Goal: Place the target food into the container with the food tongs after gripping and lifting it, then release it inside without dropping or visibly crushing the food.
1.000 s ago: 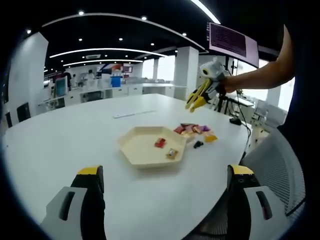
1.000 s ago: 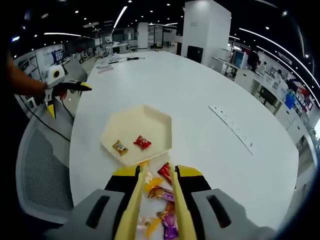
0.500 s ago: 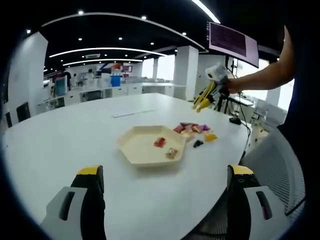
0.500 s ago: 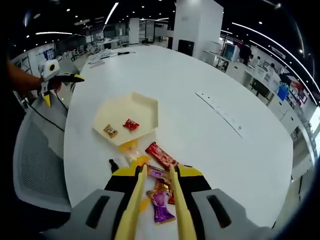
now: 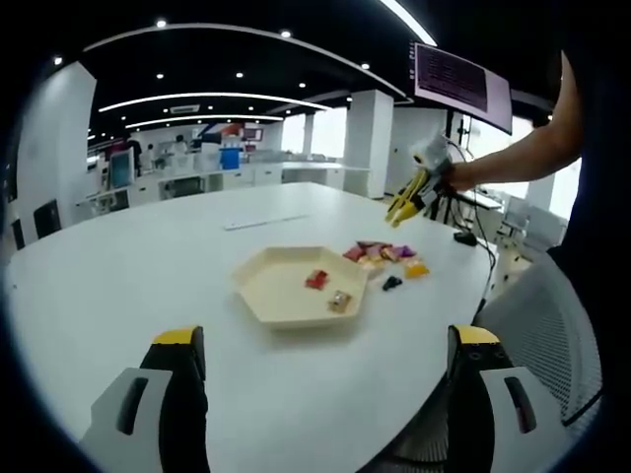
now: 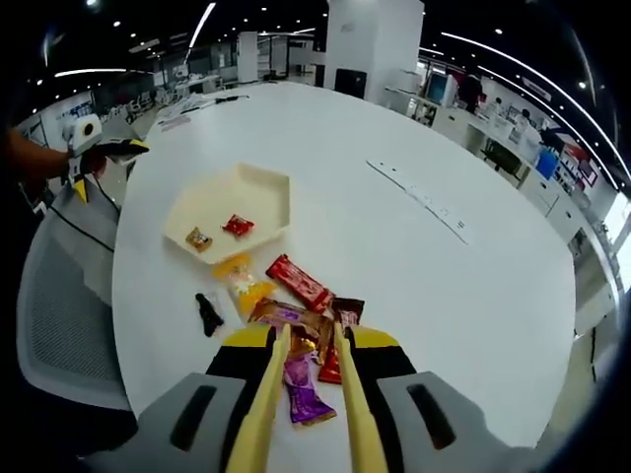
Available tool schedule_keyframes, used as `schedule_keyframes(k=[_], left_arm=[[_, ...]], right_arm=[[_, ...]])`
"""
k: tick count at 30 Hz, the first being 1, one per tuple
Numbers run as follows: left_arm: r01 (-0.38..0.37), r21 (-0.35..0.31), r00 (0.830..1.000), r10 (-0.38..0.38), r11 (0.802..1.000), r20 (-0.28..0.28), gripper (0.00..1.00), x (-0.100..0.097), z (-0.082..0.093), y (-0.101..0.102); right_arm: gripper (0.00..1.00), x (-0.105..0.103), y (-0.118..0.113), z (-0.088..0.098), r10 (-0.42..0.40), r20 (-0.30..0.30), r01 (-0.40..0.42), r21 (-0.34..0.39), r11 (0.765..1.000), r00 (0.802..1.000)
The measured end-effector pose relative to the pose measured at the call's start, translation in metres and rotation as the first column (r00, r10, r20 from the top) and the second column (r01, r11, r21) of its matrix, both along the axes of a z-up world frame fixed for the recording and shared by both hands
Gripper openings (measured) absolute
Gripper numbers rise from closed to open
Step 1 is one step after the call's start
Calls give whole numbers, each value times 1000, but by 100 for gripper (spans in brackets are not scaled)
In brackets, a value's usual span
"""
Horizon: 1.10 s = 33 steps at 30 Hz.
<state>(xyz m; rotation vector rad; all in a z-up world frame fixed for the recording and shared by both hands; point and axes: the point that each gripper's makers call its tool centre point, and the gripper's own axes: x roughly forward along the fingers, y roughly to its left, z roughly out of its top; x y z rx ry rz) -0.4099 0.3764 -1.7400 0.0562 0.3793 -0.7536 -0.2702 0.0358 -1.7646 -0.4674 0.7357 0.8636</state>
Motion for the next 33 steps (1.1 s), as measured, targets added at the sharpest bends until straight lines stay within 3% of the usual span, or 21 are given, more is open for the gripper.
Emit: schedule_keyframes(k=[4,9,18,24,29,33], left_arm=[[3,1,1000,-3,1000,-3,99,0,-1,0],[2,2,1000,-2,1000,-7,98,-1,-1,0],[6,4,1000,-6,1000,-15,98,-1,-2,-1],[6,5,1000,-6,1000,-19,97,-1,-3,-1],[8,7,1000,-8,1000,-22,97,-2,-4,-1],[8,6,1000,-8,1000,-23,97,-2,-4,-1]], right_arm=[[26,12,-9,-16,-42,-2,42,-31,999,999],[26,16,-10,-26,-80,-27,79,-14,997,996],[26,8,-8,-42,-32,-30,30,-61,998,999],[26,3,-14,-53,-55,-40,51,-101,994,998],[26,-5,-12,-54,-43,-64,36,-101,994,997],[26,-7,-10,-51,7,-43,-12,-116,993,999]])
